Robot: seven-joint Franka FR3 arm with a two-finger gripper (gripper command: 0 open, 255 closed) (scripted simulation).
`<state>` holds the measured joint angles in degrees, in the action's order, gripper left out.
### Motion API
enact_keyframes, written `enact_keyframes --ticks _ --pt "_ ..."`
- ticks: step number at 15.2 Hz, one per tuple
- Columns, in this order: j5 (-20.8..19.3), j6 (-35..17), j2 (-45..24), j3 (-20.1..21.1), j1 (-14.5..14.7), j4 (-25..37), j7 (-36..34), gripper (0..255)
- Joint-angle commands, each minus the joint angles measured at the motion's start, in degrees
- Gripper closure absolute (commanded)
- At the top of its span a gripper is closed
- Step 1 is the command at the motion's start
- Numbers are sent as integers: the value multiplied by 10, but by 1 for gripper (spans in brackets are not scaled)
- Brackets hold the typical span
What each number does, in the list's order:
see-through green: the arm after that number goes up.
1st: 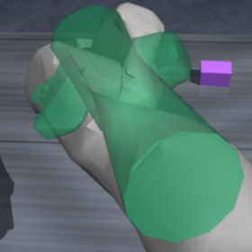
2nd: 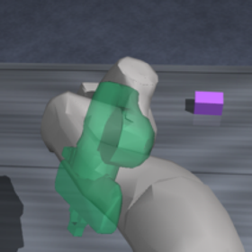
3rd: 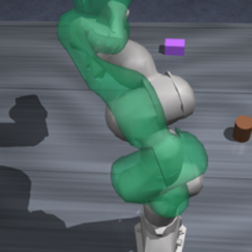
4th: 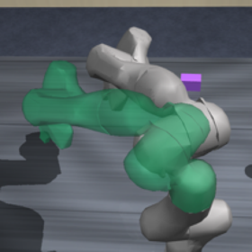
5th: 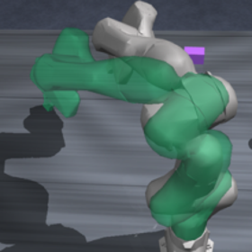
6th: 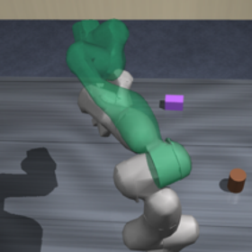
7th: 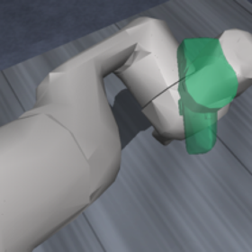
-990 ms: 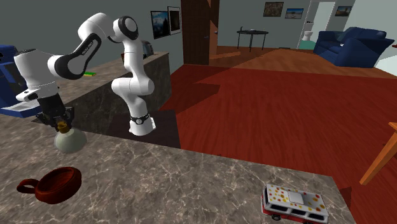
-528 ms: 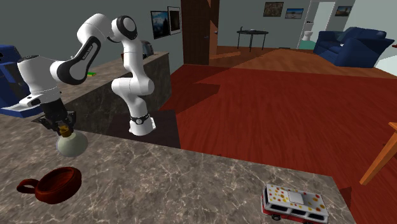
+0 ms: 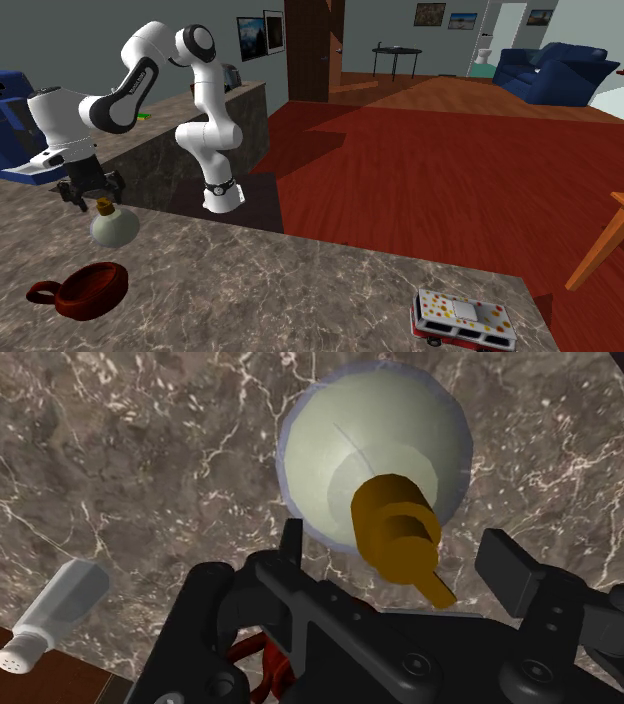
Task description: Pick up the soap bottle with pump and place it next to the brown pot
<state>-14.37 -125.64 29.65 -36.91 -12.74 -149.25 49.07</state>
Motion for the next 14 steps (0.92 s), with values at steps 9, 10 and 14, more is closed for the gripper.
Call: enact_keyframes --ticks 9,10,14 --pt "1 85 39 25 -8 47 -5 0" --pt "1 85 39 25 -8 48 -5 0" --pt "1 85 39 25 -8 48 -5 0"
